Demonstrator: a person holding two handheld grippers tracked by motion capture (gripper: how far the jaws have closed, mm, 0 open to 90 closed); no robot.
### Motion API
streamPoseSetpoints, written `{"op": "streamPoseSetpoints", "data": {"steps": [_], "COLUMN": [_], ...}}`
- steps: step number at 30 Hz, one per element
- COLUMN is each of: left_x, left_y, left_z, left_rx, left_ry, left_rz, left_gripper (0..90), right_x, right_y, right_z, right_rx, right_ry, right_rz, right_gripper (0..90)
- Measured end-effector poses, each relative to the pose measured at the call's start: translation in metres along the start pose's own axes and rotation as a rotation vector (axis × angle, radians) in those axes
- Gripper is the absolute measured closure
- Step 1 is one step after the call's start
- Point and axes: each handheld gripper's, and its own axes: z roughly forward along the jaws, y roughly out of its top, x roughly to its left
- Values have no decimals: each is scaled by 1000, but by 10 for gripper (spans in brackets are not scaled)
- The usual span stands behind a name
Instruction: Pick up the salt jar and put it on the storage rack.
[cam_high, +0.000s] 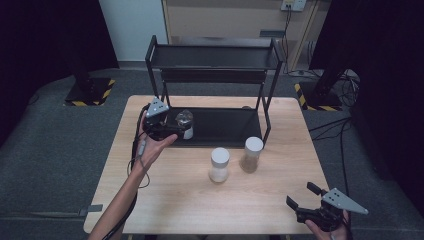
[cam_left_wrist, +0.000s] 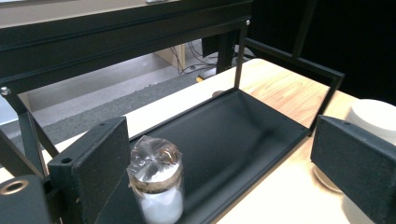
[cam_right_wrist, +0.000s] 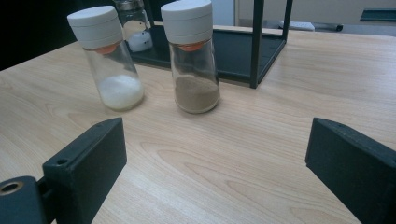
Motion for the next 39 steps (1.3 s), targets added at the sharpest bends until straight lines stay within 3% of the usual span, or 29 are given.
{"op": "streamPoseSetpoints", "data": {"steps": [20,39], "left_x": [-9,-21], "left_y": [-20,-66], "left_z": [-43,-75], "left_rx": [1,-14], "left_ry": [-69,-90], "left_rz": [46,20], "left_gripper": [40,39], "right_x": [0,1], "right_y": [0,1], "right_z": [0,1], "right_rx": [2,5], "right_ry": [-1,-1], "right_rz": [-2,-4], "right_gripper": [55,55]}}
